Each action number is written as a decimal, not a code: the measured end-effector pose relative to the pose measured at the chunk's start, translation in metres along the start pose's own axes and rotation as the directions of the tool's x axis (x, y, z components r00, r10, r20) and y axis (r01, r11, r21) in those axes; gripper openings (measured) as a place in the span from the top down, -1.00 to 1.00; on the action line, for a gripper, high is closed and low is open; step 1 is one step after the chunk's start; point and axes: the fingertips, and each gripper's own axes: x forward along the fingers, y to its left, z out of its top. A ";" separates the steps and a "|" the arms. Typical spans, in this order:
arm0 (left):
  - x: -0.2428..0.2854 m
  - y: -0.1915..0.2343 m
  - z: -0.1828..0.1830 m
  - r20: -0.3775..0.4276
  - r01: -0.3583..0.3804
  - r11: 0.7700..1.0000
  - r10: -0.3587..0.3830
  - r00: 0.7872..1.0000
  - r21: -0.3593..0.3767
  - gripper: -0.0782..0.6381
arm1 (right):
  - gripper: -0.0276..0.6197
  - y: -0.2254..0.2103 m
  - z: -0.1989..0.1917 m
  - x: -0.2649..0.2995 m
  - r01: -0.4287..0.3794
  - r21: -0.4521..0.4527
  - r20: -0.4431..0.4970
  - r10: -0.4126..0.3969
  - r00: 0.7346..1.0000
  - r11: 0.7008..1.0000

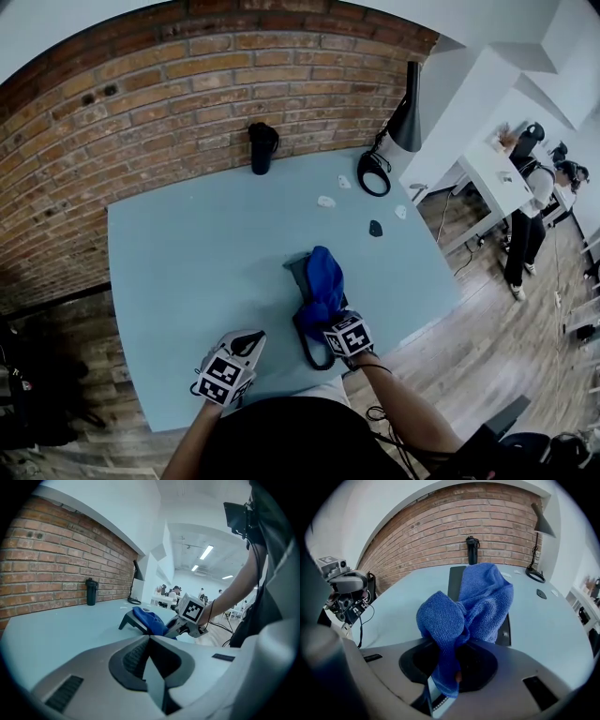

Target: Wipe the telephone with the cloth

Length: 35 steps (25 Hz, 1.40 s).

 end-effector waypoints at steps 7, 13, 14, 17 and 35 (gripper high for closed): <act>0.000 -0.008 -0.002 0.004 0.014 1.000 -0.014 1.000 0.008 0.79 | 0.58 0.043 -0.052 -0.012 -0.040 0.091 0.049 0.035 0.998 0.995; 0.000 -0.019 -0.001 0.014 0.037 0.999 -0.038 0.999 0.033 0.79 | 0.61 0.086 -0.002 -0.071 -0.170 0.090 0.380 0.124 0.917 0.981; 0.000 -0.020 -0.001 0.018 0.040 0.998 -0.041 0.999 0.040 0.79 | 0.62 0.094 0.013 -0.084 -0.191 0.067 0.443 0.142 0.885 0.979; 0.000 -0.023 0.005 0.053 0.027 0.998 -0.030 0.998 0.058 0.79 | 0.63 0.113 0.049 -0.125 -0.193 -0.019 0.578 0.168 0.799 0.981; -0.007 -0.012 0.021 0.167 -0.126 0.990 0.135 0.977 -0.063 0.79 | 0.63 0.145 0.052 -0.189 -0.130 0.047 0.674 0.065 0.736 0.990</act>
